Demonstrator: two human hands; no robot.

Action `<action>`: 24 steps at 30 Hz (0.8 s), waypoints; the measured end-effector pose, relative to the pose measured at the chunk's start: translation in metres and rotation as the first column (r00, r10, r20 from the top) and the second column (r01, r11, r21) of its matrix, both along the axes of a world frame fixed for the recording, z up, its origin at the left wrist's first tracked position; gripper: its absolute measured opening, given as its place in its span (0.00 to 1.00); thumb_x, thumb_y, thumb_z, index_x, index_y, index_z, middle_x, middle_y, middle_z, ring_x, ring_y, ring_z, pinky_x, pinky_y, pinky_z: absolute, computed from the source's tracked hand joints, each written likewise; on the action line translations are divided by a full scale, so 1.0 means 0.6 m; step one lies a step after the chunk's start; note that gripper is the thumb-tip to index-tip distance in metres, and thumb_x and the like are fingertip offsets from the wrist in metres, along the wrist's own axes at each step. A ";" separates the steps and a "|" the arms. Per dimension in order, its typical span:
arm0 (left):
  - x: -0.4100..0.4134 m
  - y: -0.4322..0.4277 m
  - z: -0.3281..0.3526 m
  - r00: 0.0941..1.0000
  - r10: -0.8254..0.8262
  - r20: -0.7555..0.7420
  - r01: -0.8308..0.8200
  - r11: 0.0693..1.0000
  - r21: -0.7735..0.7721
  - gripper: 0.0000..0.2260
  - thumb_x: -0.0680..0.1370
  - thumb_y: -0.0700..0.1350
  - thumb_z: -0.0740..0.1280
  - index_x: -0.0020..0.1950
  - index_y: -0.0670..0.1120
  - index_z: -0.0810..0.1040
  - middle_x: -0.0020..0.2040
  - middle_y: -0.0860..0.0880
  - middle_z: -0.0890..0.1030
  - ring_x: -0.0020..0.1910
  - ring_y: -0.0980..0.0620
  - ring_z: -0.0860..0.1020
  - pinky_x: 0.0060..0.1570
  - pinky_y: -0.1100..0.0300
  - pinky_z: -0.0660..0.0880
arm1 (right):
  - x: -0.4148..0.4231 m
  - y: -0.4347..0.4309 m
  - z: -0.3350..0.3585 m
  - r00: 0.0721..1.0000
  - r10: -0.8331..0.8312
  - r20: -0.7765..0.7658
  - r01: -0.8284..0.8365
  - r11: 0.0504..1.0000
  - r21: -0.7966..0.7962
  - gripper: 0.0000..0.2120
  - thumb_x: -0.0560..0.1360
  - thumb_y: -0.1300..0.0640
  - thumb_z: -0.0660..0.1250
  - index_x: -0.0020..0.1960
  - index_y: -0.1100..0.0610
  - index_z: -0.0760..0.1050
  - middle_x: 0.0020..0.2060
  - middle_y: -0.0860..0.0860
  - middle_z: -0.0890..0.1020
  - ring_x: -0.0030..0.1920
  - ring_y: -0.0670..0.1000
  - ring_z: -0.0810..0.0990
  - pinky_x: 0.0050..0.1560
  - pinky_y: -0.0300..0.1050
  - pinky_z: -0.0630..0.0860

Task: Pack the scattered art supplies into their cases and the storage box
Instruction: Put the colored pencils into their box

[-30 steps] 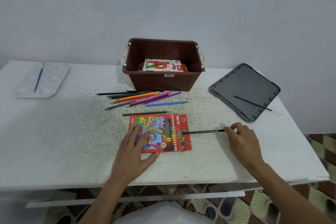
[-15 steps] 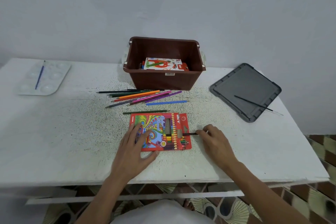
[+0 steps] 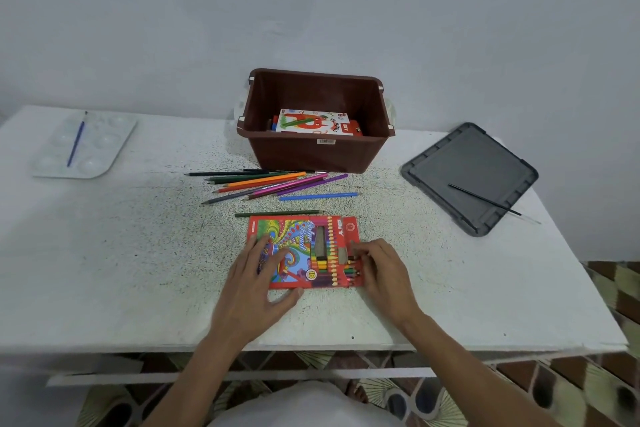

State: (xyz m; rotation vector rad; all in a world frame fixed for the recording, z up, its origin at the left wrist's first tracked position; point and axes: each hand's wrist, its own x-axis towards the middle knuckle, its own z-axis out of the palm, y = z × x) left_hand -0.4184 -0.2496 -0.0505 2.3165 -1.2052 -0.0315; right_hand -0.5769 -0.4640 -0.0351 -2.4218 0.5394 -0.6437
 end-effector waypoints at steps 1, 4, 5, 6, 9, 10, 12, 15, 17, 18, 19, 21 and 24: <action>0.000 0.000 0.000 1.000 -0.001 0.002 0.001 1.000 -0.002 0.30 0.74 0.69 0.62 0.72 0.56 0.67 0.78 0.50 0.59 0.79 0.50 0.50 0.71 0.45 0.61 | 0.000 0.000 0.002 1.000 -0.001 -0.003 0.001 1.000 0.014 0.12 0.79 0.57 0.58 0.58 0.52 0.76 0.49 0.46 0.79 0.47 0.46 0.76 0.44 0.40 0.72; 0.000 0.000 -0.001 1.000 0.001 0.004 -0.001 1.000 -0.005 0.31 0.74 0.69 0.62 0.72 0.56 0.68 0.78 0.50 0.59 0.79 0.50 0.50 0.71 0.45 0.61 | 0.002 -0.004 0.014 0.998 0.052 -0.029 -0.053 0.998 -0.016 0.11 0.80 0.58 0.57 0.59 0.50 0.73 0.50 0.46 0.81 0.46 0.49 0.77 0.42 0.45 0.74; 0.000 0.000 -0.001 1.000 0.002 0.003 -0.002 1.000 -0.004 0.31 0.73 0.70 0.62 0.72 0.56 0.68 0.78 0.50 0.59 0.79 0.50 0.50 0.71 0.45 0.60 | 0.006 -0.009 0.021 0.996 0.081 -0.042 -0.083 0.995 -0.046 0.11 0.80 0.57 0.56 0.60 0.51 0.72 0.49 0.48 0.81 0.45 0.50 0.77 0.42 0.48 0.75; -0.001 0.000 -0.001 1.000 0.002 0.003 -0.002 1.000 -0.004 0.31 0.73 0.70 0.62 0.72 0.56 0.68 0.78 0.50 0.59 0.79 0.50 0.50 0.71 0.45 0.60 | 0.011 -0.015 0.027 0.993 0.102 -0.053 -0.106 0.992 -0.075 0.12 0.80 0.55 0.55 0.60 0.53 0.72 0.49 0.50 0.81 0.45 0.51 0.77 0.42 0.49 0.76; -0.001 0.000 -0.001 1.000 -0.001 0.006 0.001 1.000 -0.010 0.31 0.73 0.69 0.62 0.72 0.56 0.68 0.78 0.51 0.59 0.79 0.50 0.51 0.71 0.46 0.60 | 0.038 -0.041 0.043 0.994 0.069 -0.086 -0.079 0.990 -0.120 0.12 0.80 0.54 0.57 0.61 0.55 0.72 0.51 0.52 0.80 0.49 0.51 0.77 0.45 0.48 0.77; -0.001 0.000 -0.001 1.000 -0.002 0.012 0.002 1.000 -0.017 0.31 0.73 0.69 0.62 0.72 0.55 0.68 0.78 0.51 0.60 0.79 0.50 0.52 0.70 0.46 0.61 | 0.049 -0.053 0.046 0.995 0.040 -0.086 -0.052 0.989 -0.141 0.12 0.80 0.55 0.59 0.61 0.56 0.74 0.52 0.52 0.80 0.50 0.50 0.78 0.46 0.46 0.77; -0.002 -0.001 0.001 1.000 -0.001 0.017 0.002 1.000 -0.025 0.31 0.73 0.69 0.63 0.71 0.55 0.68 0.77 0.51 0.60 0.78 0.50 0.53 0.70 0.46 0.61 | 0.073 -0.075 0.050 0.994 -0.012 -0.108 -0.009 0.981 -0.194 0.12 0.80 0.58 0.61 0.61 0.58 0.75 0.53 0.53 0.79 0.50 0.51 0.78 0.46 0.46 0.76; -0.002 -0.001 0.001 1.000 0.003 0.014 -0.003 1.000 -0.029 0.31 0.73 0.68 0.63 0.71 0.55 0.69 0.77 0.50 0.61 0.78 0.49 0.53 0.70 0.46 0.62 | 0.107 -0.100 0.060 0.982 -0.054 -0.178 0.009 0.969 -0.245 0.12 0.81 0.59 0.61 0.62 0.59 0.76 0.55 0.54 0.78 0.51 0.54 0.78 0.46 0.50 0.78; -0.002 -0.001 0.001 1.000 0.008 0.006 -0.008 1.000 -0.025 0.31 0.73 0.69 0.63 0.71 0.54 0.70 0.77 0.50 0.61 0.78 0.50 0.53 0.70 0.46 0.62 | 0.126 -0.111 0.067 0.962 -0.068 -0.264 0.001 0.969 -0.246 0.14 0.82 0.58 0.60 0.66 0.59 0.74 0.59 0.55 0.76 0.55 0.57 0.77 0.50 0.52 0.77; -0.002 -0.001 0.001 1.000 0.009 0.003 -0.009 1.000 -0.025 0.31 0.73 0.69 0.63 0.71 0.54 0.70 0.77 0.50 0.61 0.78 0.50 0.53 0.70 0.45 0.63 | 0.134 -0.115 0.070 0.943 -0.068 -0.325 -0.015 0.969 -0.247 0.16 0.82 0.57 0.59 0.68 0.58 0.72 0.62 0.56 0.75 0.58 0.57 0.75 0.53 0.53 0.77; -0.002 -0.001 0.001 1.000 0.009 0.005 -0.009 1.000 -0.027 0.31 0.73 0.69 0.63 0.71 0.54 0.70 0.77 0.50 0.61 0.78 0.50 0.53 0.70 0.45 0.63 | 0.140 -0.117 0.074 0.919 -0.064 -0.388 -0.040 0.966 -0.256 0.17 0.83 0.55 0.59 0.71 0.56 0.70 0.64 0.56 0.74 0.59 0.57 0.74 0.55 0.53 0.76; -0.002 -0.001 0.001 1.000 0.008 0.006 -0.008 1.000 -0.024 0.31 0.73 0.69 0.63 0.71 0.55 0.70 0.77 0.51 0.61 0.78 0.50 0.53 0.70 0.45 0.63 | 0.147 -0.119 0.076 0.873 -0.069 -0.483 -0.095 0.947 -0.307 0.19 0.82 0.53 0.61 0.72 0.53 0.69 0.64 0.56 0.74 0.59 0.58 0.74 0.54 0.53 0.76; -0.002 0.000 0.000 1.000 0.008 -0.003 -0.008 1.000 -0.027 0.31 0.73 0.69 0.62 0.72 0.55 0.70 0.77 0.51 0.61 0.79 0.50 0.53 0.71 0.45 0.63 | 0.144 -0.116 0.074 0.853 -0.143 -0.502 -0.077 0.917 -0.392 0.17 0.80 0.53 0.64 0.68 0.54 0.71 0.58 0.56 0.76 0.54 0.58 0.76 0.49 0.51 0.75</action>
